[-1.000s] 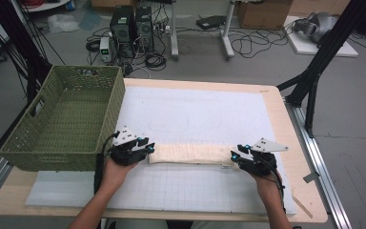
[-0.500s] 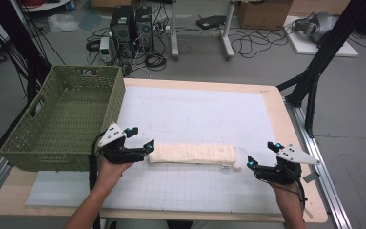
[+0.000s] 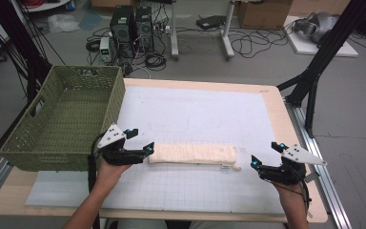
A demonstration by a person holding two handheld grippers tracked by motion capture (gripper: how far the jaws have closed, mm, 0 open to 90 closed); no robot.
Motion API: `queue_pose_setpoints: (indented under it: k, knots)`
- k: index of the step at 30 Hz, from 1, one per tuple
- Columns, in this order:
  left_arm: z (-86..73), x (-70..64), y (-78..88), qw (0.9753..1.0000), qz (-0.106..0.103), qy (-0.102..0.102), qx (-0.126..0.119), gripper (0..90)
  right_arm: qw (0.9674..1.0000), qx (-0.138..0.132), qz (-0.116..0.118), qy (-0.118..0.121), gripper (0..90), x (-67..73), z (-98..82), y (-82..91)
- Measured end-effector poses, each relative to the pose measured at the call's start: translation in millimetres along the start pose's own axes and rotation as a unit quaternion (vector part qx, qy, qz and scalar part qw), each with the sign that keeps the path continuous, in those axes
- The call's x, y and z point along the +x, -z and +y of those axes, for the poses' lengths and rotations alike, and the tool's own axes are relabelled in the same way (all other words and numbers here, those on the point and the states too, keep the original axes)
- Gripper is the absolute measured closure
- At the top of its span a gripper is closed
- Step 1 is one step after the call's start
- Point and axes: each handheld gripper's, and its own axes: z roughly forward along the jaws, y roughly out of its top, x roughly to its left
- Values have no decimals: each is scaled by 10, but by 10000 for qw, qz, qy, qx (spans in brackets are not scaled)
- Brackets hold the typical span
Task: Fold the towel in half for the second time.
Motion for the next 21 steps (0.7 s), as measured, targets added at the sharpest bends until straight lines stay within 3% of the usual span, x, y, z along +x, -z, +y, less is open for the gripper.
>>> queue_pose_setpoints:
  k: [21]
  knots:
    - [3,26,-7,9999,85,31,62,173,10000,-58,-24,-72,109,-22,3,42]
